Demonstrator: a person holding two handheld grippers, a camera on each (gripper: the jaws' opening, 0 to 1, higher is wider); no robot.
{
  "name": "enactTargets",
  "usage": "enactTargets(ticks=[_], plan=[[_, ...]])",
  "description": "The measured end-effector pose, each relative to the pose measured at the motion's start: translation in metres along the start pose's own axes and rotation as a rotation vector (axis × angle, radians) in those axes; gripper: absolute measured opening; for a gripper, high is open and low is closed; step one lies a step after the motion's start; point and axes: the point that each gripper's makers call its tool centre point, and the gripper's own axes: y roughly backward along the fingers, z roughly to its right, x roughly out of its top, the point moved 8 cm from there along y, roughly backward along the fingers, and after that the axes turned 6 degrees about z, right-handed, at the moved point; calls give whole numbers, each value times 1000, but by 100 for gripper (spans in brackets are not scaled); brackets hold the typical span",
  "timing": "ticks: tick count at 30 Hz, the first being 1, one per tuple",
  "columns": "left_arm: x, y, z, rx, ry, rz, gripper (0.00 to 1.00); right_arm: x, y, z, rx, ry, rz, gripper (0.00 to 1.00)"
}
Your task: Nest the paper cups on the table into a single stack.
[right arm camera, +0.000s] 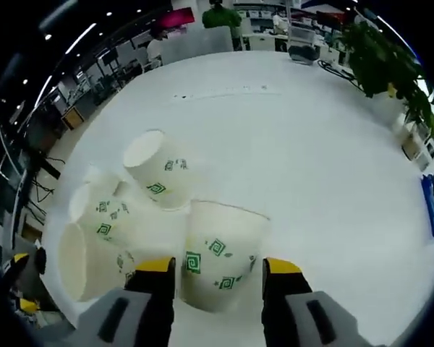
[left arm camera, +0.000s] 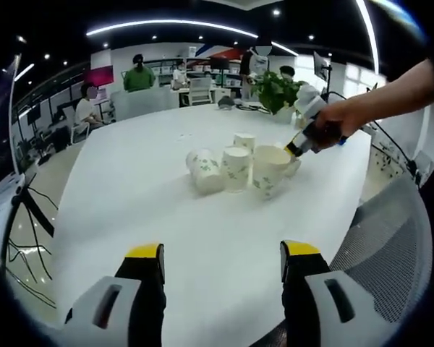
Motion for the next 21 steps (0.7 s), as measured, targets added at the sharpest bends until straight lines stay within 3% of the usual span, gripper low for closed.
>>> enactTargets(ticks=[16,21], plan=[[2,2,6,17,5,-7,63,-7,-7,0,15,93,-27,38],[2,0,6,14,0,-7,63,4,1,3,27,145,-1,38]])
